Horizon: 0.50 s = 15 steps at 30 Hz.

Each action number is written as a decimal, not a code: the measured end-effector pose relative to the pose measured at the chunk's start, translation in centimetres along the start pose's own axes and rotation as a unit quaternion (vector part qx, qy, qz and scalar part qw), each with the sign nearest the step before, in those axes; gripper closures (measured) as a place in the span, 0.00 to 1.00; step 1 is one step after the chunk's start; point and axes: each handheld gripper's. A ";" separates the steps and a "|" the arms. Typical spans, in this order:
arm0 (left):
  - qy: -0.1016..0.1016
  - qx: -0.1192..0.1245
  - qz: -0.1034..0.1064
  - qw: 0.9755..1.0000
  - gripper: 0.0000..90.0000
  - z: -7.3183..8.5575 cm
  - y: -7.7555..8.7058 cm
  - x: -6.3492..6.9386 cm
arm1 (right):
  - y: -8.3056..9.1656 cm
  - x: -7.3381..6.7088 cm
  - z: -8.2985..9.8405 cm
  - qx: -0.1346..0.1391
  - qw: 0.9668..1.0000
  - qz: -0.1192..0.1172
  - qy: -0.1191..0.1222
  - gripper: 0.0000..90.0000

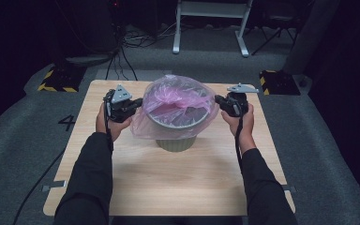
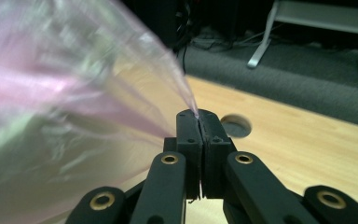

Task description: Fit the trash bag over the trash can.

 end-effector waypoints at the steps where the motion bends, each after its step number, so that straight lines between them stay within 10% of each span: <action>1: -0.005 -0.003 0.002 1.000 1.00 0.1 -0.2 0.3 | -0.3 -0.2 0.2 -0.006 1.000 -0.001 0.005 0.98; 15: -0.003 -0.045 0.021 0.999 1.00 2.5 -1.8 1.1 | -2.6 -1.0 3.2 -0.060 0.997 -0.051 0.004 0.99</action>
Point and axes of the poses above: each handheld gripper's, and its own axes: y roughly backward along the jaws, z roughly out of its underside, x roughly to its right, and after that the axes turned 3 degrees about -x, right-handed
